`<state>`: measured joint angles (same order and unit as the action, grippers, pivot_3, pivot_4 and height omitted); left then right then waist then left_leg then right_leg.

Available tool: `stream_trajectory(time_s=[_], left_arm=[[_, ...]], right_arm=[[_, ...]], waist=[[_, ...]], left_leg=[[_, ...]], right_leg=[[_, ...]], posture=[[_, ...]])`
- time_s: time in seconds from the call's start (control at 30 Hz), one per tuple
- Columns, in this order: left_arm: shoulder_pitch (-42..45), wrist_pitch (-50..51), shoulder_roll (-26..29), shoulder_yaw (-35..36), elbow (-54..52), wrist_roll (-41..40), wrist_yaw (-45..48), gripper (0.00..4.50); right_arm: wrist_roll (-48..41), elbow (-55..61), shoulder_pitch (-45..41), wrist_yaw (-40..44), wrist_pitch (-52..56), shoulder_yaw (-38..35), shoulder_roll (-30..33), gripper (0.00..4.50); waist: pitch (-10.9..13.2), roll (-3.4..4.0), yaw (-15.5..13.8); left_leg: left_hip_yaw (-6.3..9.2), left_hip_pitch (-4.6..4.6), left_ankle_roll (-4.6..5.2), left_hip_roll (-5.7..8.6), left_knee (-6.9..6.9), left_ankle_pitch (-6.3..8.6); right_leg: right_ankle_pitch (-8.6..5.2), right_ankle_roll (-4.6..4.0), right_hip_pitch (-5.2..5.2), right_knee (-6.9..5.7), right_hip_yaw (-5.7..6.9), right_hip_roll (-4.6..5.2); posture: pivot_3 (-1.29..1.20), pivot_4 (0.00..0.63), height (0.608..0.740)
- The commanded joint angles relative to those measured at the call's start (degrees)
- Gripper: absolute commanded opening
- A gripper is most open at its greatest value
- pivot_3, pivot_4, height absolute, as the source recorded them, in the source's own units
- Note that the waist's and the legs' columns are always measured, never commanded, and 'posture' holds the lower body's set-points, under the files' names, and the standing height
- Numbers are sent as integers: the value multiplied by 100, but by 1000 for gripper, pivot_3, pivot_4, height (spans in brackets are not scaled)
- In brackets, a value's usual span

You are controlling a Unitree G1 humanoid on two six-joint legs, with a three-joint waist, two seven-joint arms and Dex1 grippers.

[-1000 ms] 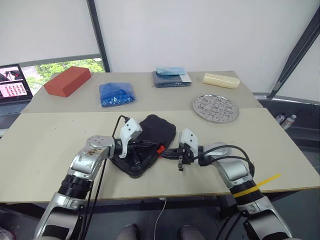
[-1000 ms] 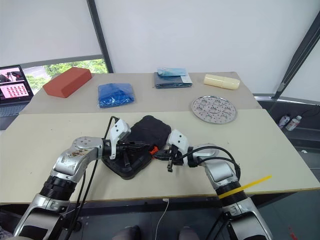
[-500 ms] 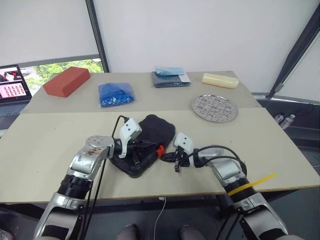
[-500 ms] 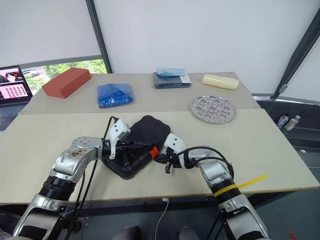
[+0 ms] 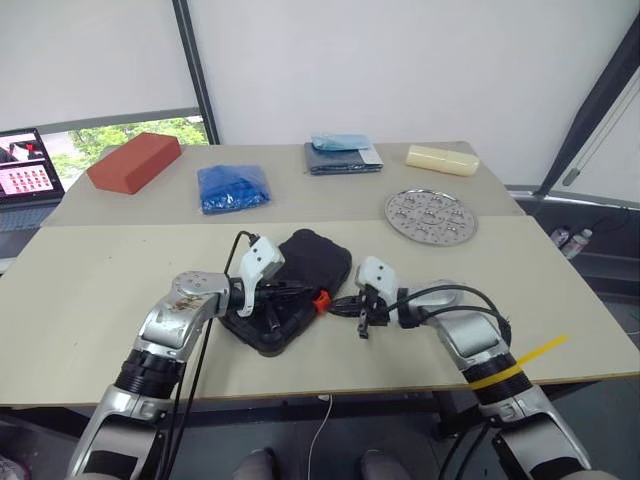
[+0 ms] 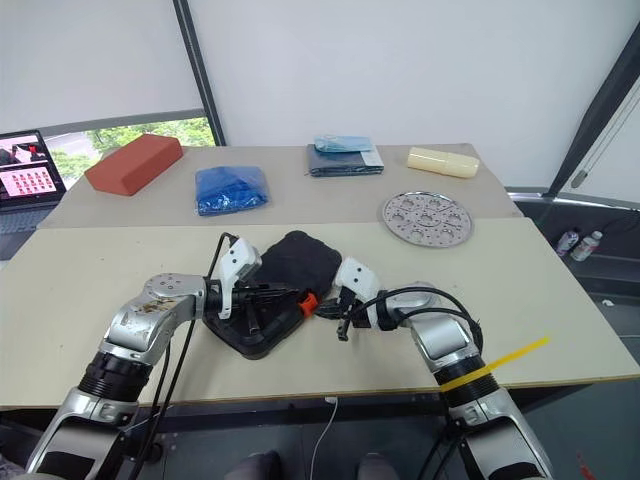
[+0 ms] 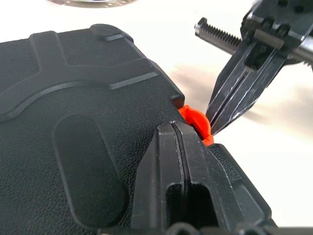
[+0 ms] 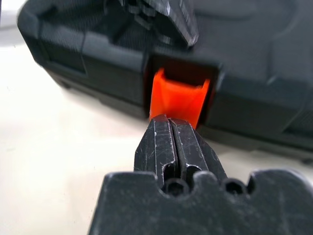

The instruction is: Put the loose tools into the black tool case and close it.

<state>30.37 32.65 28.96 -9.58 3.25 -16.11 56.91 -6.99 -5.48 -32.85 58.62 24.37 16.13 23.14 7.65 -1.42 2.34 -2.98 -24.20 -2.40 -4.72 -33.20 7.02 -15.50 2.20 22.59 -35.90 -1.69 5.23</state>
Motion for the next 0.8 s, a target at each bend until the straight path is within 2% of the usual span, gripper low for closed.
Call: stream_trajectory(time_s=[0.03,0.53,0.8], left_arm=[[-549,571,24,-572,632,257,8,40],[-431,542,-24,-568,752,272,-8,40],[-495,565,-2,-556,691,261,-18,40]], right_arm=[[-102,128,-42,-80,-2,-81,-56,0],[56,-475,-376,-285,-301,11,-549,0],[11,-341,-514,-285,-225,-72,-589,0]], waist=[[0,0,0],[-2,-3,18],[-1,-3,15]], left_leg=[[0,0,0,0,0,0],[2,5,0,-1,0,0],[1,2,0,-1,0,0]], right_leg=[[0,0,0,0,0,0],[0,0,-2,-1,0,-1],[1,0,0,-1,0,-1]], posture=[[0,150,740],[0,150,740],[0,150,740]])
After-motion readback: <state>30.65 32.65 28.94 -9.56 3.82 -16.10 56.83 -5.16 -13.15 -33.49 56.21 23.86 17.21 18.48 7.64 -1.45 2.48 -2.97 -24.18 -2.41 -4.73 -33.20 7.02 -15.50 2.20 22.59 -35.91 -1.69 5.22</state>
